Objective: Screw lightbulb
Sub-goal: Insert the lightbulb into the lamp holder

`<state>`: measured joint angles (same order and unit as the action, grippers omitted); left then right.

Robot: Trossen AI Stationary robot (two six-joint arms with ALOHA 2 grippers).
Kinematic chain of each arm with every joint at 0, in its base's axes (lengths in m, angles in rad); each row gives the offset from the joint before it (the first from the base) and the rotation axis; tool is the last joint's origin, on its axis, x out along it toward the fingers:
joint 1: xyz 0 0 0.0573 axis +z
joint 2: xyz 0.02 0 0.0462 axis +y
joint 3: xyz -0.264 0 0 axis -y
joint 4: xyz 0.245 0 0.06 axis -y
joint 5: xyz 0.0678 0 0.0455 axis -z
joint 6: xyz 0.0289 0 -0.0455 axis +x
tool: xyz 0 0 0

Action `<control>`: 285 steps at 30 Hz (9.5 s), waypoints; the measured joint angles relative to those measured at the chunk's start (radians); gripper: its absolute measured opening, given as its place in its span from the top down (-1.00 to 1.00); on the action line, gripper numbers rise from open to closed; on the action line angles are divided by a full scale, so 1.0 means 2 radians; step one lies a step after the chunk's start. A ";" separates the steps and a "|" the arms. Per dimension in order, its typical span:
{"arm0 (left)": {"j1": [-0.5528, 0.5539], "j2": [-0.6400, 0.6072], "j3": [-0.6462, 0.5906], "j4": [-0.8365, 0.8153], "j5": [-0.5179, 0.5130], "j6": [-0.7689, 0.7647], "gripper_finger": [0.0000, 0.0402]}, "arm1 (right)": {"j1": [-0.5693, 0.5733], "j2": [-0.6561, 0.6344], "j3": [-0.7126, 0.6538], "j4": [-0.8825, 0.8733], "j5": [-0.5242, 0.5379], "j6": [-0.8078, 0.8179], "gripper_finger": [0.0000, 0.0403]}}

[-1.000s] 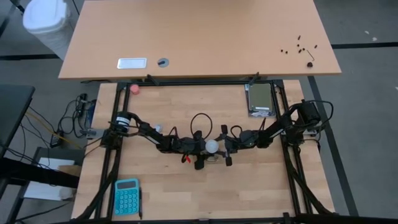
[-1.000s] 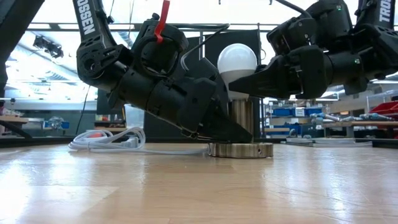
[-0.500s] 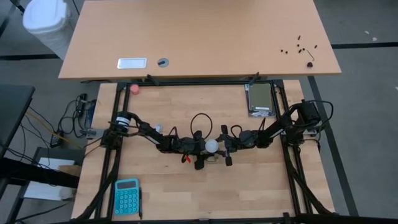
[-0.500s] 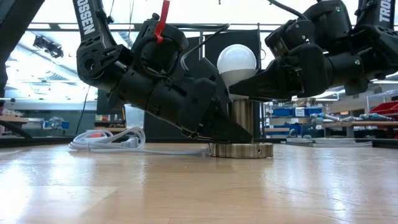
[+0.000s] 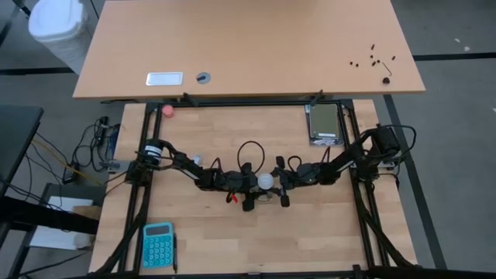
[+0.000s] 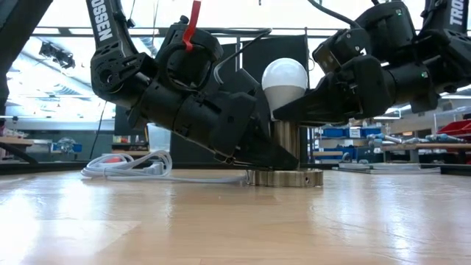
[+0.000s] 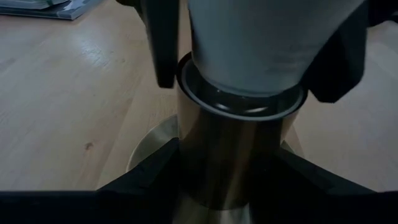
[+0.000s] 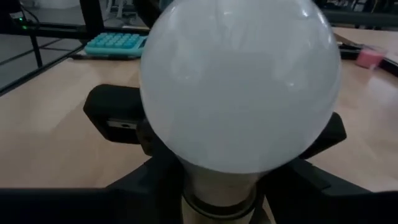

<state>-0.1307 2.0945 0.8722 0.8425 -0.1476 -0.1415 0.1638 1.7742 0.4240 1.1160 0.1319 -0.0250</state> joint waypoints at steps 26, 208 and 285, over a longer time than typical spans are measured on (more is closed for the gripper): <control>0.000 0.000 0.000 -0.001 0.001 0.001 -0.06 | 0.013 -0.192 0.239 -0.732 0.029 -0.011 -0.68; -0.002 0.000 0.000 -0.013 0.001 -0.008 -0.06 | 0.065 0.010 0.006 0.018 0.121 0.106 -0.53; -0.001 0.001 0.000 0.000 0.000 -0.034 -0.06 | 0.050 -0.080 0.052 -0.221 0.094 0.117 -0.56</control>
<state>-0.1322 2.0956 0.8719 0.8421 -0.1474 -0.2100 0.2645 1.6132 0.5289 0.6735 0.3193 0.2084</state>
